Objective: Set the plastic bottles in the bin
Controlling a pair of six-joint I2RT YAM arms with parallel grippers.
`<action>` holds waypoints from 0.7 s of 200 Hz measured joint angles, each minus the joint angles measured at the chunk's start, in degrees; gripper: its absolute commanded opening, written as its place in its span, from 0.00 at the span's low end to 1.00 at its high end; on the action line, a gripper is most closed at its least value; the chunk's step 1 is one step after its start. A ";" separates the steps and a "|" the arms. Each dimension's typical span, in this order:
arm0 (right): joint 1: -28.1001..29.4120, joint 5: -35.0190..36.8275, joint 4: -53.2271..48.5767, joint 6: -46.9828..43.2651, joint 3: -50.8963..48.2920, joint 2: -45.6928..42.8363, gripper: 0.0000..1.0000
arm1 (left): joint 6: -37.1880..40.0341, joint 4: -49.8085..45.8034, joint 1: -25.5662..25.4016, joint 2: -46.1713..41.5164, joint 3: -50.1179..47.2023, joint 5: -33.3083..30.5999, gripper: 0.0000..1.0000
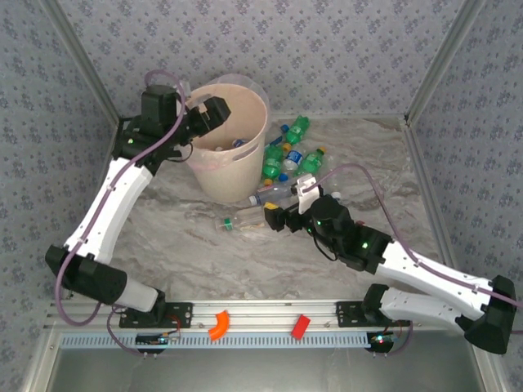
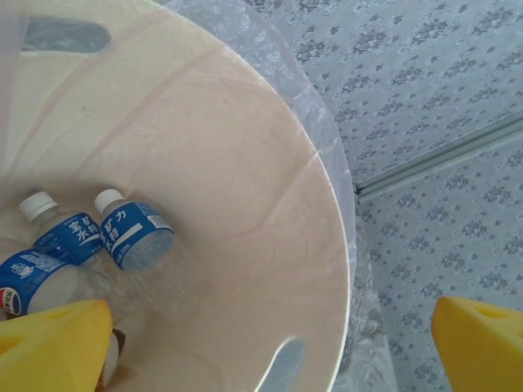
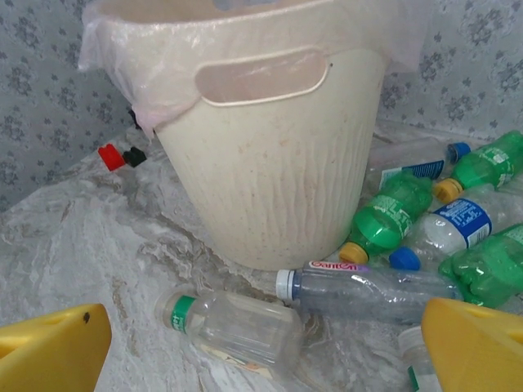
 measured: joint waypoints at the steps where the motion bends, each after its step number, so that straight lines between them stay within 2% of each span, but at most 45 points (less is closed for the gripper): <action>1: -0.02 -0.04 0.07 -0.04 0.00 0.11 1.00 | 0.13 -0.02 -0.07 -0.28 -0.22 -0.04 1.00; 50: -0.55 -5.88 0.76 -6.73 1.81 10.25 1.00 | 4.52 0.00 -1.46 -9.92 -9.33 -2.34 1.00; 93: 0.26 -10.62 -5.09 -15.72 10.23 21.09 1.00 | 7.50 -0.37 -1.49 -19.91 -17.77 -7.06 1.00; 140: 0.59 -15.76 -11.47 -24.33 16.85 29.68 1.00 | 9.84 -2.03 -1.49 -28.76 -22.38 -12.04 1.00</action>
